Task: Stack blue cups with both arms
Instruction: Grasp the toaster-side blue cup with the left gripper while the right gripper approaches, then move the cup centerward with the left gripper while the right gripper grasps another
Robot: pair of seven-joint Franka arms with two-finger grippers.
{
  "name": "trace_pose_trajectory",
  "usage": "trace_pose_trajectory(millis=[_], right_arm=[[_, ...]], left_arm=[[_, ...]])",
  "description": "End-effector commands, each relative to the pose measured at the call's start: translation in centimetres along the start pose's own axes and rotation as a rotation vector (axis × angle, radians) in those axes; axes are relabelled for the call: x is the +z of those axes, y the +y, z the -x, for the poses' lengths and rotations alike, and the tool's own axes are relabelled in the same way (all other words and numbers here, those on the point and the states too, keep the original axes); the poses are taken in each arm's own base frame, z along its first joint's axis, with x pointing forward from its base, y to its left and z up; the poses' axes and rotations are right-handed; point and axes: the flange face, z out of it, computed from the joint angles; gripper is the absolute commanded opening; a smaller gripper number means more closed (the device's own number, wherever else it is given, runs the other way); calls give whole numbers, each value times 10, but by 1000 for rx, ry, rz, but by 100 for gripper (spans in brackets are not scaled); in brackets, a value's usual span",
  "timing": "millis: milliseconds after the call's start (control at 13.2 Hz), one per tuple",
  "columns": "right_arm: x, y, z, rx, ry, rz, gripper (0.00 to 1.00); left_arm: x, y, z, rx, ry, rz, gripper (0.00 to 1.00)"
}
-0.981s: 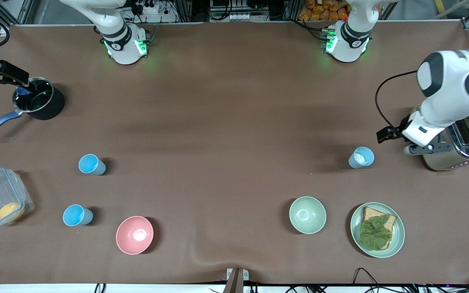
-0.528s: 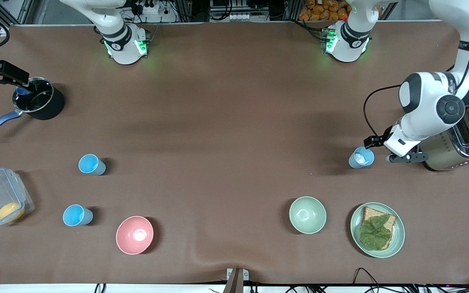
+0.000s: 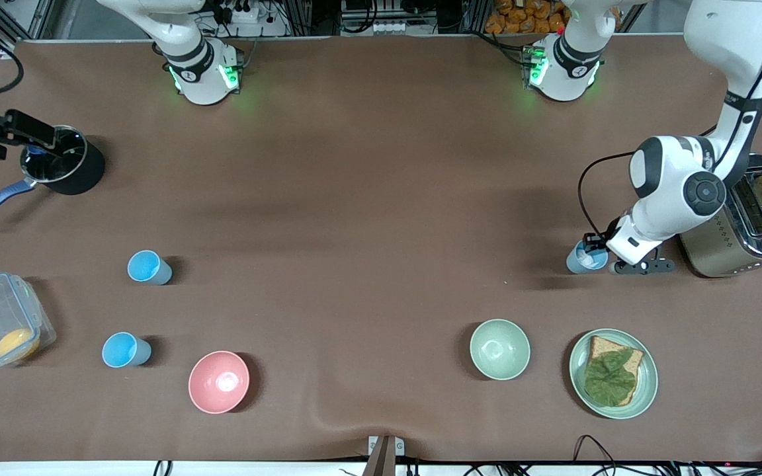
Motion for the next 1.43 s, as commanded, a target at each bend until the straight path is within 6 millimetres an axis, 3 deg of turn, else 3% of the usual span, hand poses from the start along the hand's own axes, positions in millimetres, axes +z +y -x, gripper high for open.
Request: trace_pose_trajectory(millis=[0,75,151,226,302,377,453,679,830,906,981,1208,1358], right_arm=[[18,8,-17,4,-33,7,100],[34,5,-26,-2,-65,4,100],[76,6,-50,-5,-158,19,100],[98,20,-59,13,-217,30,100],[110,31,-64,30,-240,17,100],[128,35,-72,34,-269,14,100],[145,42,-80,42,-293,10,100],[208,68,-110,64,-352,0,100],[250,71,-130,60,-320,0,100],[268,73,-139,61,-306,1,100],[287,76,-147,61,-295,0,100],[341,87,-163,71,-284,-4,100],[360,88,-163,72,-277,-4,100]], left_arm=[[4,-2,-6,2,16,21,0],[2,-1,-9,-6,22,22,0],[-3,5,-14,-3,34,23,0],[-13,8,-20,-9,52,24,0],[-22,21,-24,-3,66,31,0],[-34,48,-27,0,73,46,0],[-47,77,-30,-46,68,63,0],[-75,205,-18,-177,-3,81,0],[-51,297,19,-237,-40,61,0],[-46,329,28,-281,-47,65,0],[-40,355,37,-324,-57,70,0],[-15,445,90,-372,-92,63,0],[7,484,116,-391,-114,52,0]])
